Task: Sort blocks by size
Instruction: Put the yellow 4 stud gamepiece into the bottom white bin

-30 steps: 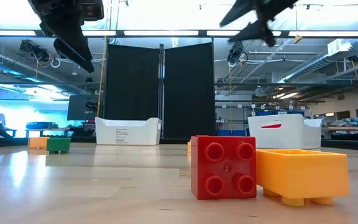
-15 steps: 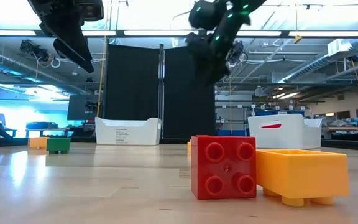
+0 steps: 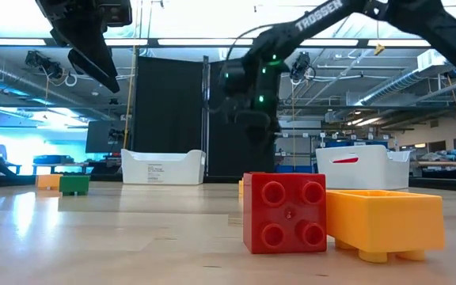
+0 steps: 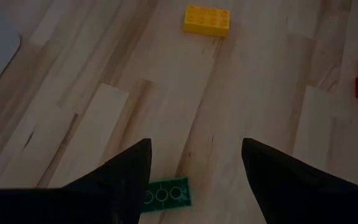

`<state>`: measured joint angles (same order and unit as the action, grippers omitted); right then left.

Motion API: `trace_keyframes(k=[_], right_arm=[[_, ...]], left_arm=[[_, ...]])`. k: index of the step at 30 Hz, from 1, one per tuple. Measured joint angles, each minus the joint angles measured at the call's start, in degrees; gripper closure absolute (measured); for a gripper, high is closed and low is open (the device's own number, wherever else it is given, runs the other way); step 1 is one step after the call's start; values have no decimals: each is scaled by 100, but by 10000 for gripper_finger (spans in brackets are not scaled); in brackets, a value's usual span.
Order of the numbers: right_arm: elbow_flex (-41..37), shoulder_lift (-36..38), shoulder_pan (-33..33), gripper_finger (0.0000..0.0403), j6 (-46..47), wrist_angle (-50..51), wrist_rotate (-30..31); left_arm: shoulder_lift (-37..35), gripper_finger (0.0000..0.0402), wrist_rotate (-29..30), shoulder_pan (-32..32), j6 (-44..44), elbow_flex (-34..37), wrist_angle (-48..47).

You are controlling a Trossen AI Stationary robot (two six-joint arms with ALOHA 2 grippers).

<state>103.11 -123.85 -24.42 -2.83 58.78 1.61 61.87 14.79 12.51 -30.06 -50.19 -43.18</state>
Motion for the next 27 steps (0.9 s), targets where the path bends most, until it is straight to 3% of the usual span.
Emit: trace_keyframes(k=[8,20,27], right_arm=[[0,-441,-166,167,-204,46,-276],[-65,-455,-242,240,-221,-122,-470],[-68,-453,-245,252,-85,-358,-446]], left_arm=[[0,143,0,0,0,0,3],[0,143,2,0,0,0,8],[0,143,2,0,0,0,12]])
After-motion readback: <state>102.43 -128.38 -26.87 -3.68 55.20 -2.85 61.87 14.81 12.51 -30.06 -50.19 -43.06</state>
